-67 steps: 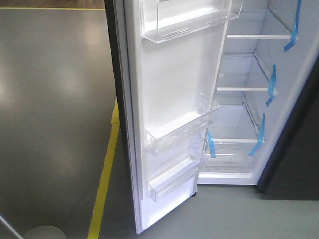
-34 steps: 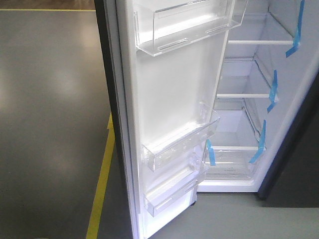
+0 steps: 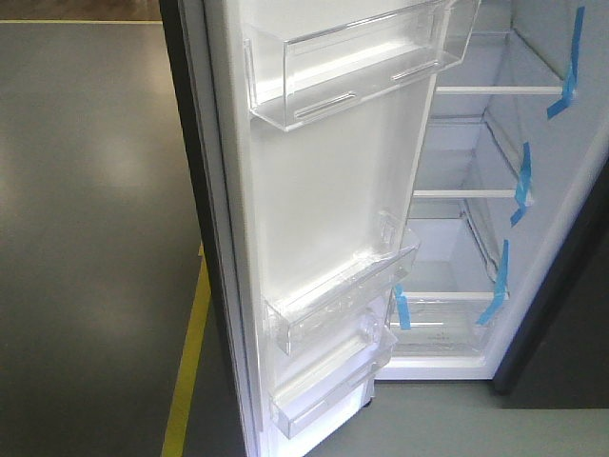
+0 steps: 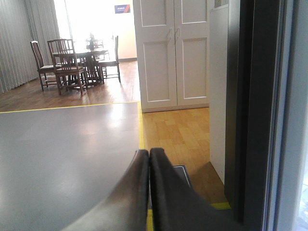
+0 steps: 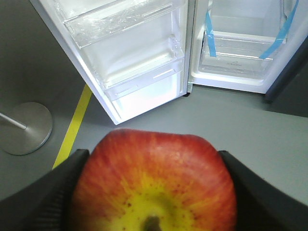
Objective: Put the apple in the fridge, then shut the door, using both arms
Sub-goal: 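Approach the open fridge door bins, keeping the apple held, then raise the right gripper with the apple above the upper door bin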
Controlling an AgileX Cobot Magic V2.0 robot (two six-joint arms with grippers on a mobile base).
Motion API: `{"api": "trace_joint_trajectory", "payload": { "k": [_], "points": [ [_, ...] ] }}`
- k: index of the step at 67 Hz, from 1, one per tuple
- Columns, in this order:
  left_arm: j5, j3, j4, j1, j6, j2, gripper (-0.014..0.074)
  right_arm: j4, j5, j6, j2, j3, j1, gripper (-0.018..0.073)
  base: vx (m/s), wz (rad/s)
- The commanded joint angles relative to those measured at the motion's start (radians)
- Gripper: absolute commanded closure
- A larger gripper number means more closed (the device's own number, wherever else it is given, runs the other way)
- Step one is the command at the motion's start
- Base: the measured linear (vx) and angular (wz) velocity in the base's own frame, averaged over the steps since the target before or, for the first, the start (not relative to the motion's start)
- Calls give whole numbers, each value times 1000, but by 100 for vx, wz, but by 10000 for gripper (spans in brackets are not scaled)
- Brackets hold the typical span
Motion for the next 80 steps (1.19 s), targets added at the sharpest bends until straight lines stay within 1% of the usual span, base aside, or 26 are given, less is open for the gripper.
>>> {"api": "trace_joint_trajectory", "payload": {
  "k": [1, 80],
  "points": [
    [-69, -18, -1, -9, 2, -14, 603, 15, -61, -7, 10, -24, -5, 447, 7, -1],
    [-69, -18, -1, -9, 2, -14, 603, 15, -61, -7, 10, -24, -5, 447, 6, -2]
  ]
}}
